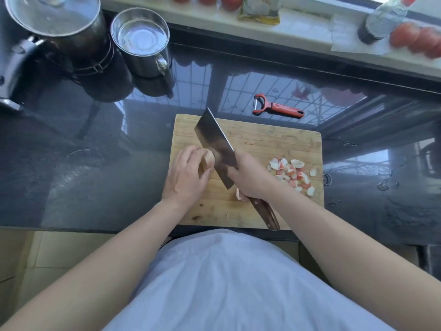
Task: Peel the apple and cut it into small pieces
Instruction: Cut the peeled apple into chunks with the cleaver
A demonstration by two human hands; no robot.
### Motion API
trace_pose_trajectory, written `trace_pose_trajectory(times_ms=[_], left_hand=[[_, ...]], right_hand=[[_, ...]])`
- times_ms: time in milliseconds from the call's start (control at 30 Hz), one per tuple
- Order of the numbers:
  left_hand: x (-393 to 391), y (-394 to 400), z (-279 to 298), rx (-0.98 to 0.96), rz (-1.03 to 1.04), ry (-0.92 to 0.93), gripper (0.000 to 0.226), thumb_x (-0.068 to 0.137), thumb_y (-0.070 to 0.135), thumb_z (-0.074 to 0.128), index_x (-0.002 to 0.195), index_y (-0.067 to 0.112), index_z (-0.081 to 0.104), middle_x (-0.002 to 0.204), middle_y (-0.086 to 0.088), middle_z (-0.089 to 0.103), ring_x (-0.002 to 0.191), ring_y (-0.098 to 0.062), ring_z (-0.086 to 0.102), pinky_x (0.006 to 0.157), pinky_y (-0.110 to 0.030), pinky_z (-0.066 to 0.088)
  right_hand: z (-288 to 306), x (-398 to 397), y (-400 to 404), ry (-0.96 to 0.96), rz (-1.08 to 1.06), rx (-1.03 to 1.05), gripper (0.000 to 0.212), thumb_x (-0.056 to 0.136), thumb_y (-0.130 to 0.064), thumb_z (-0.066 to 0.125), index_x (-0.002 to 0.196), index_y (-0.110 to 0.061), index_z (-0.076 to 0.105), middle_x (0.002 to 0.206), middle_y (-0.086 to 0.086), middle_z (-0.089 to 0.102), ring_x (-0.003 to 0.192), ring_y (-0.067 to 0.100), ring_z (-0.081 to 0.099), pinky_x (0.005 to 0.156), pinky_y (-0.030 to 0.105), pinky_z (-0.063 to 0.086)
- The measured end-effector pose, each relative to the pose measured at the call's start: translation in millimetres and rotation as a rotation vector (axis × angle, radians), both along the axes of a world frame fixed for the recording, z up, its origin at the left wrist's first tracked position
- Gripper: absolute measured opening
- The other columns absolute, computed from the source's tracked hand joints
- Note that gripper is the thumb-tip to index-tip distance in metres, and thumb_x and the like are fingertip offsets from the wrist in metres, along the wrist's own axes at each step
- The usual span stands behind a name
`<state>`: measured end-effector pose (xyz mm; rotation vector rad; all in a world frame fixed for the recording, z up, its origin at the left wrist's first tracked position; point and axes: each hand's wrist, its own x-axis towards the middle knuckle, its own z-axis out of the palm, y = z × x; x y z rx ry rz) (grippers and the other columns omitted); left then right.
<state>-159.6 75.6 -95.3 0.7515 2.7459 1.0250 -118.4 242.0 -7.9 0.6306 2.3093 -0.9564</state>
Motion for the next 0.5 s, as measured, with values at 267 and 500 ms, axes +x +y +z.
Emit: trace_pose_trajectory(times_ms=[267, 500], left_hand=[[-7.9, 1.7, -2.8, -0.049, -0.075, 0.047, 0.019, 0.086, 0.013, 0.079, 0.101, 0.011, 0.067, 0.1, -0.002, 0.059, 0.094, -0.022, 0.055, 0.071, -0.033, 0.046], [1.3, 0.0, -6.4, -0.057, -0.044, 0.038, 0.021, 0.09, 0.015, 0.075, 0.11, 0.016, 0.069, 0.099, -0.002, 0.054, 0.095, -0.02, 0.051, 0.073, -0.027, 0.039]], right_hand=[[-1.9, -0.7, 12.9, -0.036, 0.15, 0.056, 0.019, 0.1, -0.023, 0.045, 0.119, -0.027, 0.045, 0.101, 0.002, 0.061, 0.067, 0.021, 0.064, 0.058, 0.039, 0.06], [-6.0, 3.7, 6.7, -0.01, 0.165, 0.107, 0.018, 0.101, -0.025, 0.045, 0.119, -0.023, 0.046, 0.099, 0.003, 0.059, 0.083, 0.021, 0.061, 0.068, 0.04, 0.059]])
